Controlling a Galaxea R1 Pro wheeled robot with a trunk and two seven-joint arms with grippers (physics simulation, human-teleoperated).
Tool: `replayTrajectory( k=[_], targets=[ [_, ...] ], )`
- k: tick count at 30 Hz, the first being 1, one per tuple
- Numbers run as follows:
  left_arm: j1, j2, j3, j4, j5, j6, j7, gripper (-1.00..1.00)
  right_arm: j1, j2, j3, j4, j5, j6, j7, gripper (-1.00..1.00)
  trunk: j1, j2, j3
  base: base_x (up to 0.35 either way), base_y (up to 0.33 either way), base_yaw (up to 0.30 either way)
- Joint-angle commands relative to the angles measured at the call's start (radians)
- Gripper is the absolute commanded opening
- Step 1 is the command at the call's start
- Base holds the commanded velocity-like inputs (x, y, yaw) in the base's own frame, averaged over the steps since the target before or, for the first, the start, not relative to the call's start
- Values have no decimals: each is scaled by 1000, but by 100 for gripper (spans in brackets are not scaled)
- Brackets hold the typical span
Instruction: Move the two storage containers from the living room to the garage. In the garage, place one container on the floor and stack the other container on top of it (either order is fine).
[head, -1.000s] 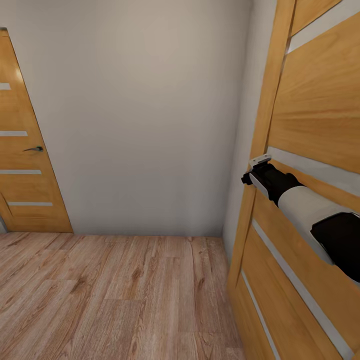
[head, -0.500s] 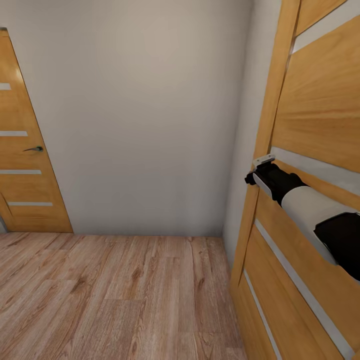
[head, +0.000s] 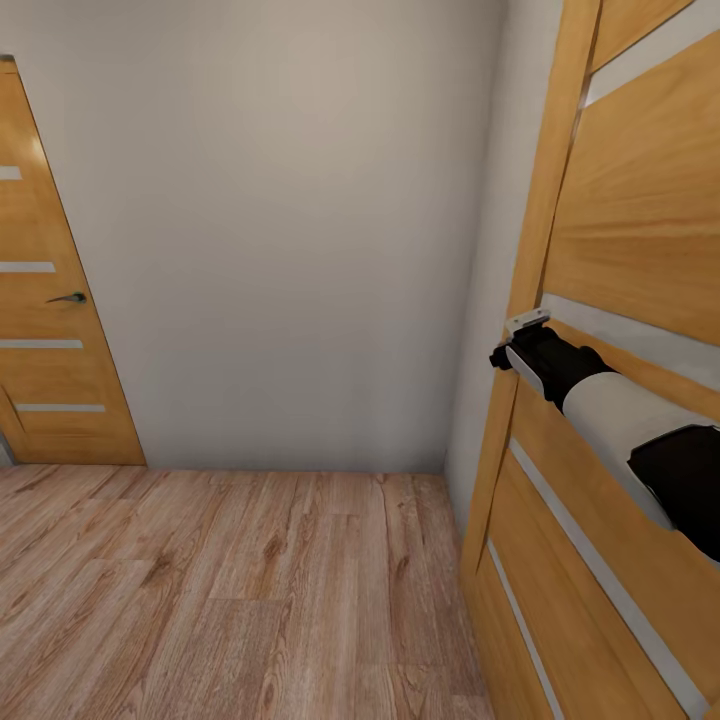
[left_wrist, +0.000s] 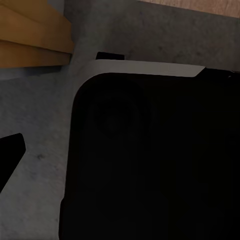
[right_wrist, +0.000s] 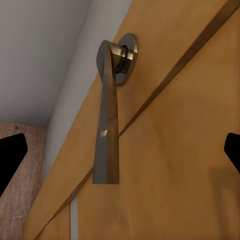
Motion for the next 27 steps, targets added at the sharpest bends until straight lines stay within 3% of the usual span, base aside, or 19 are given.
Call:
replayTrajectory(
  k=[1,5,9,15,27],
  targets=[
    [0,0,1,0,8,-3,-1,100,0,-13,8,0,14,9,-11,100,0,-1,-1,0,0,0],
    [0,-1,1,0,8,-3,-1,100,0,-9,8,0,14,9,-11,100,0,-1,-1,0,0,0],
    [0,-1,1,0,8,-2,-1,100,0,24,10,-1,15,13,-11,100,0,-1,-1,0,0,0],
    [0,-1,1,0,8,-2,0,100,0,137,10,-1,13,23,-12,100,0,-1,-1,0,0,0],
    [0,-1,1,0,8,-1,-1,100,0,309,5,-1,11,25,-14,100,0,-1,-1,0,0,0]
  ],
)
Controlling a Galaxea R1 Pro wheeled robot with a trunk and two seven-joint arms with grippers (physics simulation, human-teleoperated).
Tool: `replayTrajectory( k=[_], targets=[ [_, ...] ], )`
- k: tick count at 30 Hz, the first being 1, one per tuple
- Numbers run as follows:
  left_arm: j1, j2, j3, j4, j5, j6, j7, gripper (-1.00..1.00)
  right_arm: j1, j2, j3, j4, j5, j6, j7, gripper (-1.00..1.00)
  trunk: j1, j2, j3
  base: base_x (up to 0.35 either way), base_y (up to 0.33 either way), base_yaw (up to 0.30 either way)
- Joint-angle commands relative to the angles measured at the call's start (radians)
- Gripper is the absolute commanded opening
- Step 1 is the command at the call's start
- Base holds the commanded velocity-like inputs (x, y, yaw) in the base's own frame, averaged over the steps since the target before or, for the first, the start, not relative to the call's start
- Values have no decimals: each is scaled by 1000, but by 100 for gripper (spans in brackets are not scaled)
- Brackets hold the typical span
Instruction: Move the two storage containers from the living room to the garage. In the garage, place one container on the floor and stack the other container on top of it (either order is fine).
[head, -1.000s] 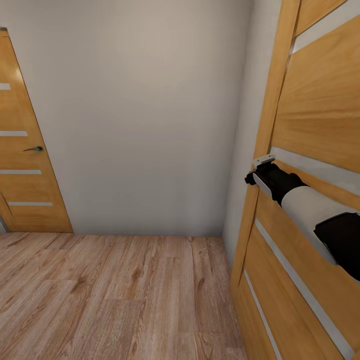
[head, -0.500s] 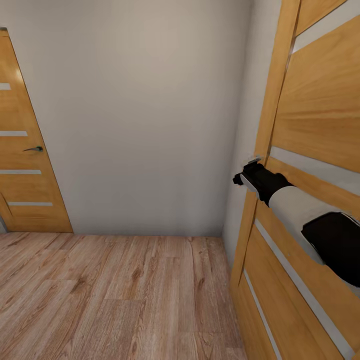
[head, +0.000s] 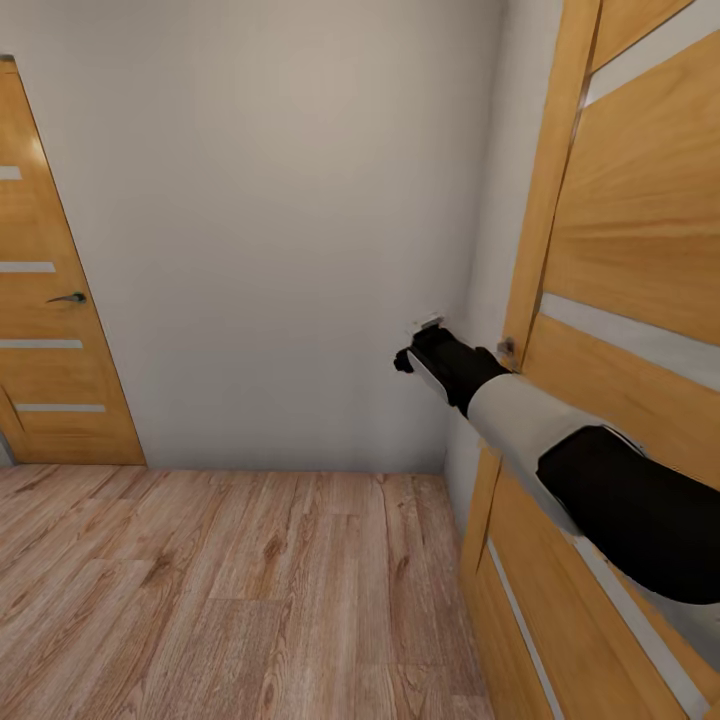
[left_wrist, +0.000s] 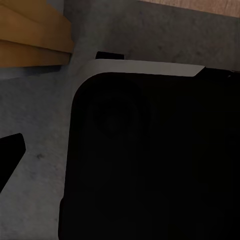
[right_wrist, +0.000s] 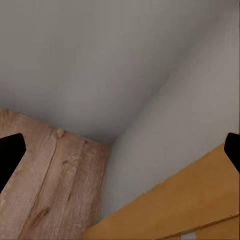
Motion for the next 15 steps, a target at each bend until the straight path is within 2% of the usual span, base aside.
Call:
replayTrajectory(
  k=[1,2,4,5,10,15],
  targets=[
    [0,0,1,0,8,-3,-1,100,-1,15,4,-1,-11,1,-7,100,0,-1,-1,0,0,0],
    [0,0,1,0,8,-3,-1,100,-1,15,-4,2,-35,-36,0,100,0,-1,-1,0,0,0],
    [0,0,1,0,8,-3,-1,100,-1,15,-5,15,-59,-47,3,100,0,-1,-1,0,0,0],
    [0,0,1,0,8,-3,-1,100,-1,15,-6,86,-150,-105,10,100,0,-1,-1,0,0,0],
    [0,0,1,0,8,-3,-1,100,43,15,-4,103,-171,-168,13,100,0,-1,-1,0,0,0],
    [0,0,1,0,8,-3,-1,100,92,15,-3,105,-172,-183,25,100,0,-1,-1,0,0,0]
  ],
)
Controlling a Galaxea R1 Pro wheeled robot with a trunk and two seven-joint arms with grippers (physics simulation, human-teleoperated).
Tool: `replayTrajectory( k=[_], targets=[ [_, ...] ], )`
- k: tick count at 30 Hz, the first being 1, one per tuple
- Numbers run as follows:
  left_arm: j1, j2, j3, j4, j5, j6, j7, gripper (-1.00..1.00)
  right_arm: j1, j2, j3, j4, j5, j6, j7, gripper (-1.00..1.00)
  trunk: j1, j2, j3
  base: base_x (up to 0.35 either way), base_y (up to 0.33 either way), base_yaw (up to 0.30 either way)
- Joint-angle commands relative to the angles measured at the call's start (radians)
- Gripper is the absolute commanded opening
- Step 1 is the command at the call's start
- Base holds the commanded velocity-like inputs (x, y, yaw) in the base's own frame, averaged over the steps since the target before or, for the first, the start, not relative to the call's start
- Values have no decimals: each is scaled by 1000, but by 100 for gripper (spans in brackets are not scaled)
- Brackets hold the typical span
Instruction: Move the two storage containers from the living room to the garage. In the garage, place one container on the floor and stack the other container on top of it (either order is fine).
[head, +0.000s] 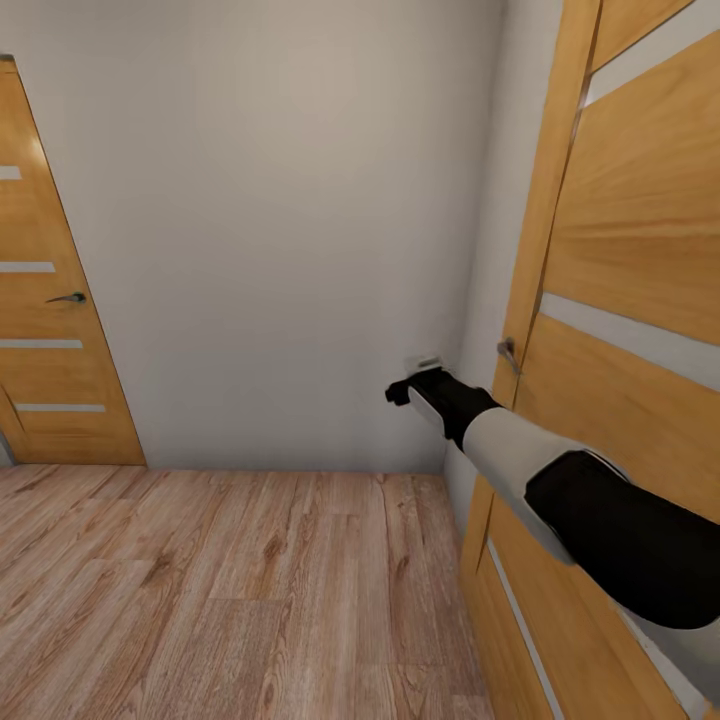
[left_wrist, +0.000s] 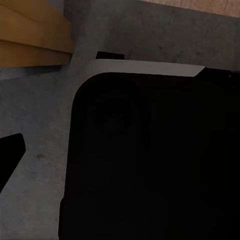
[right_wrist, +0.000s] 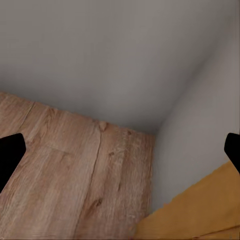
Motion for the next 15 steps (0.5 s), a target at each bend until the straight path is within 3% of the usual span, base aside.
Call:
replayTrajectory(
  k=[1,5,15],
  targets=[
    [0,0,0,0,8,-3,-1,100,11,0,7,-1,-8,2,-1,100,0,-1,-1,0,0,0],
    [0,0,0,0,8,-3,-1,100,69,0,7,-1,-3,-1,10,100,0,-1,-1,0,0,0],
    [0,1,0,0,8,-2,-1,100,119,0,8,6,-3,-34,11,100,0,-1,-1,0,0,0]
  ],
)
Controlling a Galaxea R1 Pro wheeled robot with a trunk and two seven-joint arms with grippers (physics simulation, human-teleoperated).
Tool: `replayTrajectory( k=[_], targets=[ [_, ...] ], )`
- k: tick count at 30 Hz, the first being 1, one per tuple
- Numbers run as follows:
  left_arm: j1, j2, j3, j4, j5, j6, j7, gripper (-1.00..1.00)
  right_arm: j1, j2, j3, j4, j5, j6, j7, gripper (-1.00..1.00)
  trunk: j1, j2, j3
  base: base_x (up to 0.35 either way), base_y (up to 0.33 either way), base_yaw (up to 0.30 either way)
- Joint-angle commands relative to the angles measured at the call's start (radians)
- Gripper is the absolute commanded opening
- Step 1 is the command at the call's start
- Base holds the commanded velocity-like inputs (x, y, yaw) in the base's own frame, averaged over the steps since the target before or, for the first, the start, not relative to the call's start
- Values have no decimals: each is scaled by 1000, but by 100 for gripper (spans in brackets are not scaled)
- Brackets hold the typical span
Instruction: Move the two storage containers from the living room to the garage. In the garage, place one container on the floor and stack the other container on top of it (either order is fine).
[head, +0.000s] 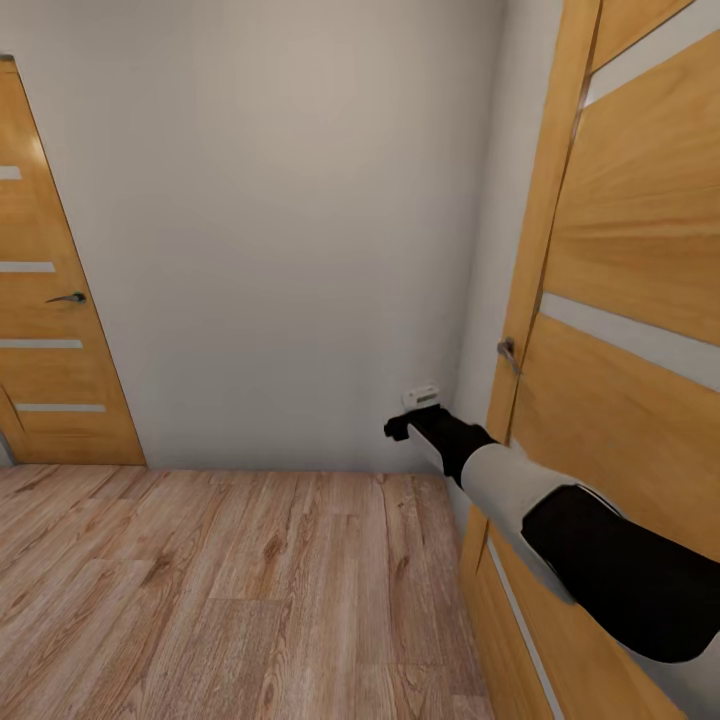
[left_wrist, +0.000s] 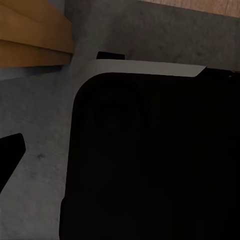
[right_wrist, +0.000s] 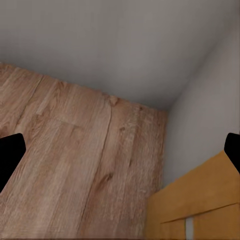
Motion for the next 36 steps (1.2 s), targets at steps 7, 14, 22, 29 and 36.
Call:
replayTrajectory(
  k=[7,14,22,29,36],
  targets=[
    [0,0,0,0,8,-3,-1,100,31,0,7,-1,-7,-14,-4,100,0,-1,-1,0,0,0],
    [0,0,0,0,8,-3,-1,100,159,0,13,0,16,-25,-2,100,0,-1,-1,0,0,0],
    [0,0,0,0,8,-2,-1,100,279,0,14,23,58,-57,-2,100,0,-1,-1,0,0,0],
    [0,0,2,0,8,-3,-1,100,359,0,15,114,63,-127,-2,100,0,-1,-1,0,0,0],
    [0,0,2,0,8,-4,-1,100,429,0,15,192,64,-204,-2,100,0,-1,-1,0,0,0]
  ],
)
